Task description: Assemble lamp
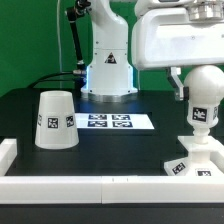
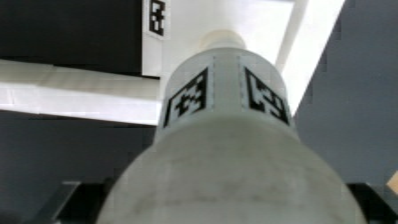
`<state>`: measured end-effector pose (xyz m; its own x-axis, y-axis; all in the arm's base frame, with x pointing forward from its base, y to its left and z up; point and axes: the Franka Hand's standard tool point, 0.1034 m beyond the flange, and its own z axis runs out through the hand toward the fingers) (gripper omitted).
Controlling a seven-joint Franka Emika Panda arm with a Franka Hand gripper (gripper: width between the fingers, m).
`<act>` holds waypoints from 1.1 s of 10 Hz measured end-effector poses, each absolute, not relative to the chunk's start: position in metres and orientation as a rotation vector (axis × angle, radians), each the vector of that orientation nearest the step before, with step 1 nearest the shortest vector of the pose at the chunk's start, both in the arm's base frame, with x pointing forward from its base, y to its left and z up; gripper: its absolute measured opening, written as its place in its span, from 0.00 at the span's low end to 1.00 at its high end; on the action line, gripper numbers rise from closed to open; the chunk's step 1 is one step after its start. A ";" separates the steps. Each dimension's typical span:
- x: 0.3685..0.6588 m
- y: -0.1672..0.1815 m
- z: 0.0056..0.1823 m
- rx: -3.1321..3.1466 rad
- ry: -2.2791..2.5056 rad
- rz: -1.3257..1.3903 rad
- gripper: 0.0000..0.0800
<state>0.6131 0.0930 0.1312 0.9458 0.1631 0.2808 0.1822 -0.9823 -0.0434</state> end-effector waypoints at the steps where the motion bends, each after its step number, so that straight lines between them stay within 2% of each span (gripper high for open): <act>1: 0.612 0.093 0.128 -3.032 -0.269 -0.422 0.72; 5: 0.610 0.097 0.116 -3.029 -0.277 -0.460 0.72; 11: 0.608 0.103 0.116 -3.005 -0.290 -0.635 0.72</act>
Offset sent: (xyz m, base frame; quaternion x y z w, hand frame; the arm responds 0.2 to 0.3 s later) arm -0.0069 0.0040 -0.0137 -0.0100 0.0161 -0.0060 0.9998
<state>0.6083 0.1032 0.1157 0.8976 0.1712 0.4061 0.1946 -0.9807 -0.0168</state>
